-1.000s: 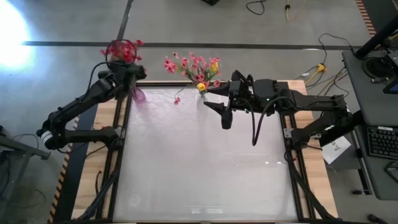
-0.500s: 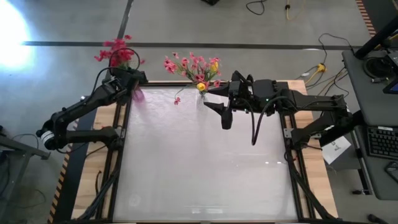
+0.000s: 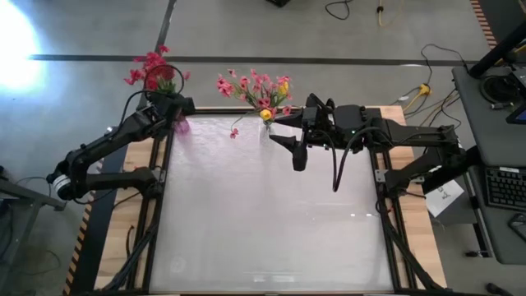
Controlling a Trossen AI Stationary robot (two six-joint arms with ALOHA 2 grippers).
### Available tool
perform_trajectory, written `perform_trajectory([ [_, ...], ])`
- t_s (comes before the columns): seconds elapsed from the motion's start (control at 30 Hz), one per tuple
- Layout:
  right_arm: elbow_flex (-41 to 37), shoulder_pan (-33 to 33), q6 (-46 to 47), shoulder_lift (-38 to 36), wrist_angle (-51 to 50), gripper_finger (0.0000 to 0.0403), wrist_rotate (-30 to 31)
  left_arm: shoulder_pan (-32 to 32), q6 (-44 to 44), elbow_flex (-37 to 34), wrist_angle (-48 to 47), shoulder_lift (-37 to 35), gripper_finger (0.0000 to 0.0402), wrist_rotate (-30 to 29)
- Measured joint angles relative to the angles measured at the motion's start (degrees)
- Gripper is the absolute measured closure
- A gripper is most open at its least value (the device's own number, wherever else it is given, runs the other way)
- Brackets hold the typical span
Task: Sort flowers into vase by color
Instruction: Adjust the red flowers
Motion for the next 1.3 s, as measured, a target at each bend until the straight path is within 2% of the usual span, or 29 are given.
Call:
perform_trajectory([
  [0.13,0.0,0.0,0.0,-0.6,0.0,0.0174,0.0,0.0,0.5,0.0,-0.1,-2.3,0.0233,0.3],
  [0.4,0.0,-0.1,0.0,-3.1,0.0,0.0174,0.0,0.0,5.2,1.1,0.1,-7.8,0.0174,9.0],
  [0.67,0.0,-0.1,0.3,-3.4,-1.7,0.0174,0.0,0.8,10.9,3.4,1.8,-7.3,0.0167,6.5],
  [0.97,0.0,-0.1,1.4,-3.4,-3.6,0.0174,0.0,0.7,8.8,3.9,1.6,-6.4,0.0167,16.7],
  [1.07,0.0,-0.1,2.7,-3.5,-5.3,0.0174,0.0,0.7,9.1,4.6,0.7,-7.1,0.0174,17.1],
  [1.13,0.0,-0.1,2.6,-3.5,-5.9,0.0174,0.0,0.8,9.1,4.7,0.6,-7.3,0.0194,17.0],
  [1.3,0.0,-0.1,1.9,-3.5,-5.7,0.0174,0.0,0.7,9.4,4.6,0.7,-7.3,0.0288,16.9],
])
